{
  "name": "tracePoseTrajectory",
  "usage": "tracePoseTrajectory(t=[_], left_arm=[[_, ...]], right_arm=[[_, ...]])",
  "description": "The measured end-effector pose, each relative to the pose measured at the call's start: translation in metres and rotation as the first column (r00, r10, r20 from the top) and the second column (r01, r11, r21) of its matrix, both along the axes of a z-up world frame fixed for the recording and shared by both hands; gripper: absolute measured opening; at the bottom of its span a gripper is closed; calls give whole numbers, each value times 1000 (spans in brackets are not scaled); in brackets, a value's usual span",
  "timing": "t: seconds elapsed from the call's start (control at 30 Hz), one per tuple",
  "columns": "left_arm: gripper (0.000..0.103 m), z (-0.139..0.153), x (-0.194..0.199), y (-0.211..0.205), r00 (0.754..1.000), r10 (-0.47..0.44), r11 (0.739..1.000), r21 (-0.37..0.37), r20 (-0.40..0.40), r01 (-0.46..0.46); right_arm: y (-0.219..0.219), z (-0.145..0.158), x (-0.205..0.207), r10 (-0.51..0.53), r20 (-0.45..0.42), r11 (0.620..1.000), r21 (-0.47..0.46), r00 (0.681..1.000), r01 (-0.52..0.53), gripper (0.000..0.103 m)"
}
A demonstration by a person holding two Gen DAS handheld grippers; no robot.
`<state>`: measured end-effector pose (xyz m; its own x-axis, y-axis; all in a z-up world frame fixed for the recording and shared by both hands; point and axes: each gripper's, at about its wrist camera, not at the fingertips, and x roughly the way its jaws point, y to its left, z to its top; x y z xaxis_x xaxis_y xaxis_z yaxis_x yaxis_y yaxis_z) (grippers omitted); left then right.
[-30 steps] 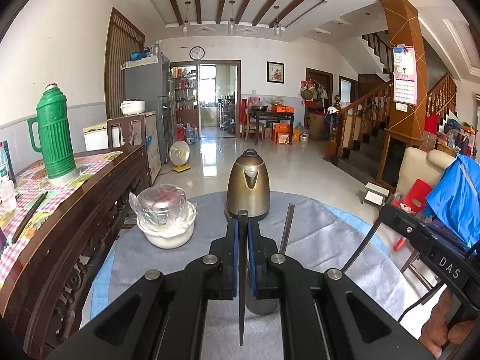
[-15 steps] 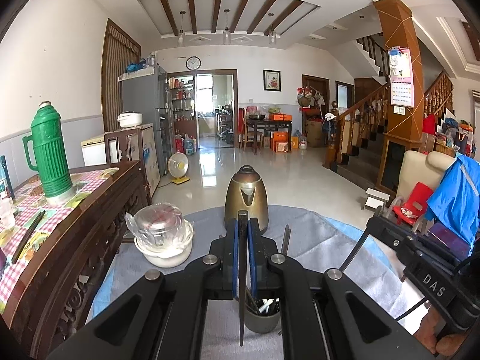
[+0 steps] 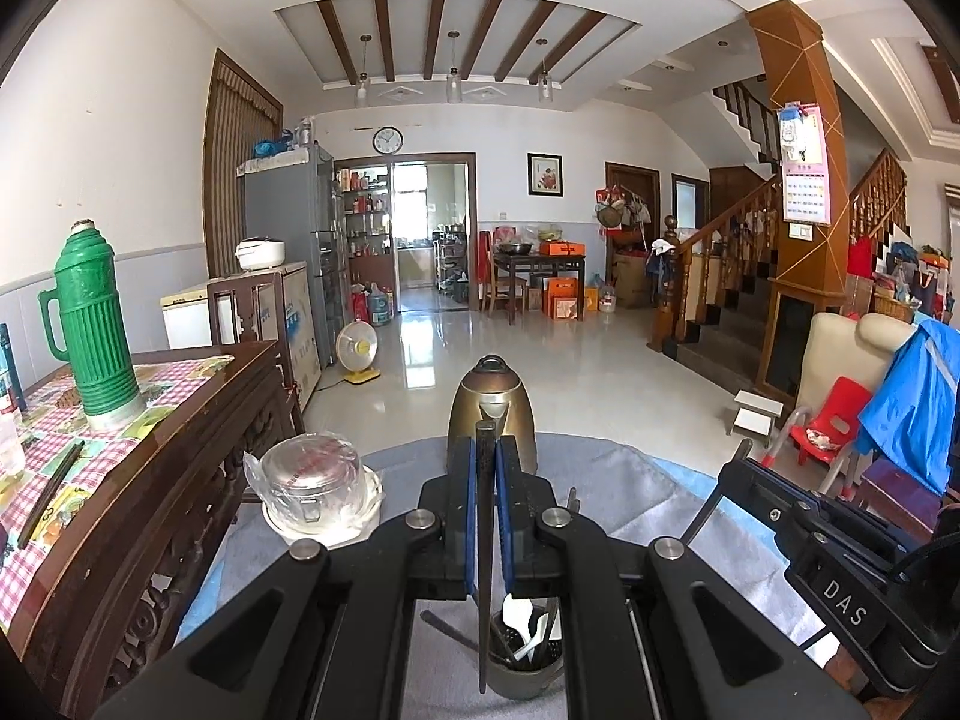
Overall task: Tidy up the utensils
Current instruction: 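Lift the chopsticks over the gray holder and lower them in with both tools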
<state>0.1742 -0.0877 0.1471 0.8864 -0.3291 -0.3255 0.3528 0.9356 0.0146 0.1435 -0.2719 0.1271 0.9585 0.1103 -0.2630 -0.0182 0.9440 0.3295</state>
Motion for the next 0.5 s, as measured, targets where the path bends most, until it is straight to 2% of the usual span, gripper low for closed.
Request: tracePoseTrajectory(t=[0.27, 0.5], left_arm=[[7, -1, 10, 4, 1000, 9, 998, -70, 18, -8], [7, -15, 23, 7, 1000, 22, 992, -128, 4, -21]], right_arm=[[-1, -6, 6, -18, 10, 1000, 2, 1000, 18, 6], [2, -13, 11, -55, 36, 998, -25, 998, 55, 6]])
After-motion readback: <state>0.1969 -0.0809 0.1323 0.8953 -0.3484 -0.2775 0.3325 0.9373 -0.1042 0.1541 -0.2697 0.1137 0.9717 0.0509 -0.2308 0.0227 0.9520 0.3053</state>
